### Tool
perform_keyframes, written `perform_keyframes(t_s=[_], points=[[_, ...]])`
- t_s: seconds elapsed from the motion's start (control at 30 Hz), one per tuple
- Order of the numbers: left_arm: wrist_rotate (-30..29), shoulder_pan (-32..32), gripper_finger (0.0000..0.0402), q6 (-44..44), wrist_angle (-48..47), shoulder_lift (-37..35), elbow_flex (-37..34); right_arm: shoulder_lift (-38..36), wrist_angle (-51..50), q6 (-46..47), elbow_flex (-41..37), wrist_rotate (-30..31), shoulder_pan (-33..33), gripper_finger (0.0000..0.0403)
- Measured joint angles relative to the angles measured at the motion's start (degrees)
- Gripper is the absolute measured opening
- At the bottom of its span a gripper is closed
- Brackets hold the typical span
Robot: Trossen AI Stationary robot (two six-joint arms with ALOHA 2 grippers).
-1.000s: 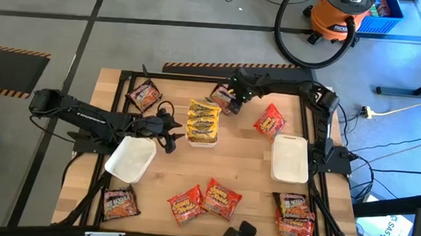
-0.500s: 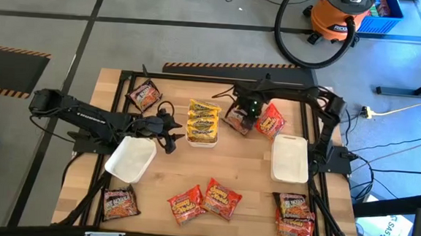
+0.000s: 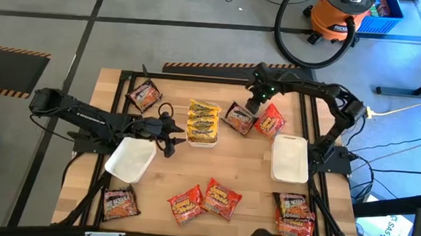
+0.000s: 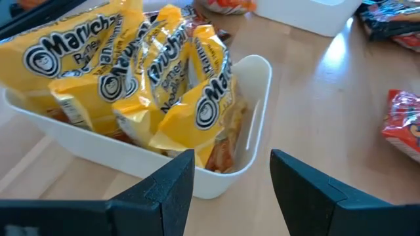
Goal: Sort Maruchan noodles
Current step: Put the middle top black noodle pack into the left white bin
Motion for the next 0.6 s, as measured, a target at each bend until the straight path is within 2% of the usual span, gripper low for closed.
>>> perform_keyframes(t_s=[0.1, 0.17, 0.43, 0.6], points=[[0.0, -0.2, 0.0192, 0.0, 0.5, 0.0, 0.0, 0.0, 0.7, 0.8, -1.2, -0.8, -1.0, 0.0192], [0.0, 0.0, 0.0192, 0.1, 0.7, 0.0, 0.0, 0.0, 0.6, 0.7, -1.4, -2.3, -1.1, 0.0208], [0.2, 0.5, 0.0192, 1.1, 1.4, 0.0, 0.0, 4.5, 3.3, 3.6, -1.3, -4.5, -2.2, 0.0330], [0.9, 0.6, 0.0192, 1.4, 1.4, 0.0, 0.0, 7.9, 3.0, 3.7, -1.3, -5.4, -2.0, 0.0362]])
